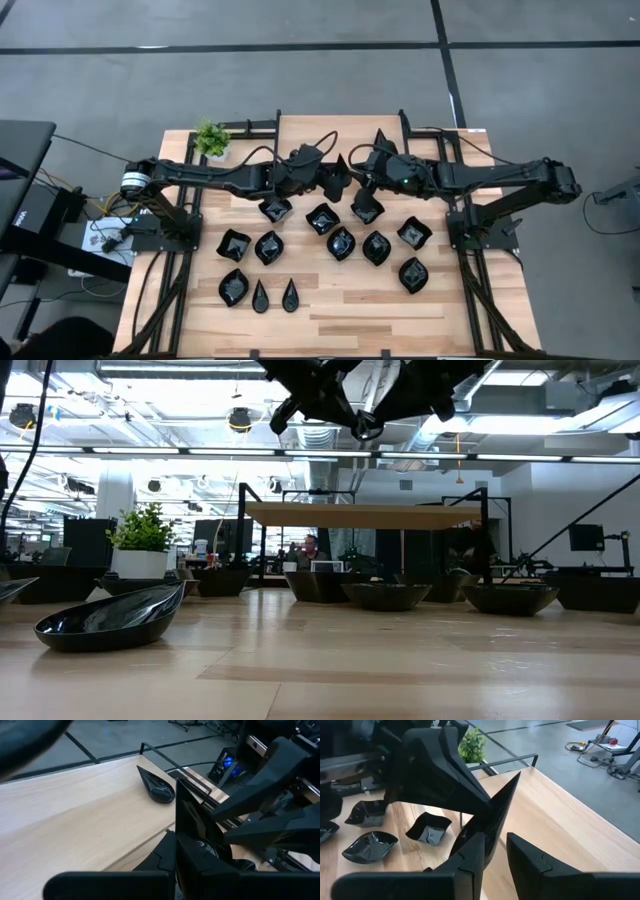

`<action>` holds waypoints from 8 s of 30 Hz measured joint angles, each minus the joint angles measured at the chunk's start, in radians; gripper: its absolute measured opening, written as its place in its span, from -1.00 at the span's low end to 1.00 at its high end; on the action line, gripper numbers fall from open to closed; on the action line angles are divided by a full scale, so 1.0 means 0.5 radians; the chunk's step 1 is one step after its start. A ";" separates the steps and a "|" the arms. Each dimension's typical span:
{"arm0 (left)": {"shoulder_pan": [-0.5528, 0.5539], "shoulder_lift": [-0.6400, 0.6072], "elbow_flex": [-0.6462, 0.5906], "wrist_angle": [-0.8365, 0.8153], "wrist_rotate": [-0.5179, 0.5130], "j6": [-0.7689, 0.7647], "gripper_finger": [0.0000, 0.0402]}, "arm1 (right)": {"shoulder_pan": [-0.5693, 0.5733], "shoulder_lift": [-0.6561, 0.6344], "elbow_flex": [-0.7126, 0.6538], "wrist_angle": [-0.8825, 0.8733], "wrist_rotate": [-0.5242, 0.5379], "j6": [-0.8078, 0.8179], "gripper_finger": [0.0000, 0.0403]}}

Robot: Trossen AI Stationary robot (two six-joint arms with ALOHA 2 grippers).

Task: Pick & Place Mini shaped plates
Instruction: Stack the black plate on top of the black plate on the shelf

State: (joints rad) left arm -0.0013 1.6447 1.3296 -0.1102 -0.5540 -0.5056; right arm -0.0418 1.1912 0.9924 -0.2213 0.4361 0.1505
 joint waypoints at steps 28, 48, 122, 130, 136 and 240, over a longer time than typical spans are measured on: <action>0.000 0.000 -0.002 0.042 -0.007 -0.001 -0.98 | -0.041 0.016 -0.002 0.061 -0.022 0.041 -0.98; 0.003 0.000 -0.002 0.112 0.016 0.001 -0.71 | -0.040 0.014 -0.002 0.038 -0.011 0.031 -1.00; -0.111 -1.250 -1.375 0.732 0.002 0.242 -0.49 | -1.496 0.081 -0.001 -0.639 -1.077 0.586 -1.00; -0.111 -1.245 -1.420 0.774 0.002 0.210 -0.49 | -1.455 0.081 -0.001 -0.635 -1.013 0.662 -1.00; -0.111 -1.243 -1.419 0.776 0.002 0.210 -0.49 | -1.400 0.081 -0.001 -0.635 -0.901 0.720 -1.00; -0.735 -1.260 -1.189 0.067 0.942 -0.156 -0.49 | 0.083 -2.377 -1.503 0.460 -0.348 0.643 -0.67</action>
State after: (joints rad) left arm -0.3687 1.0145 0.7353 -0.0768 -0.0831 -0.5835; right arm -0.0002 0.0027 0.2411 0.0088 0.2620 0.4719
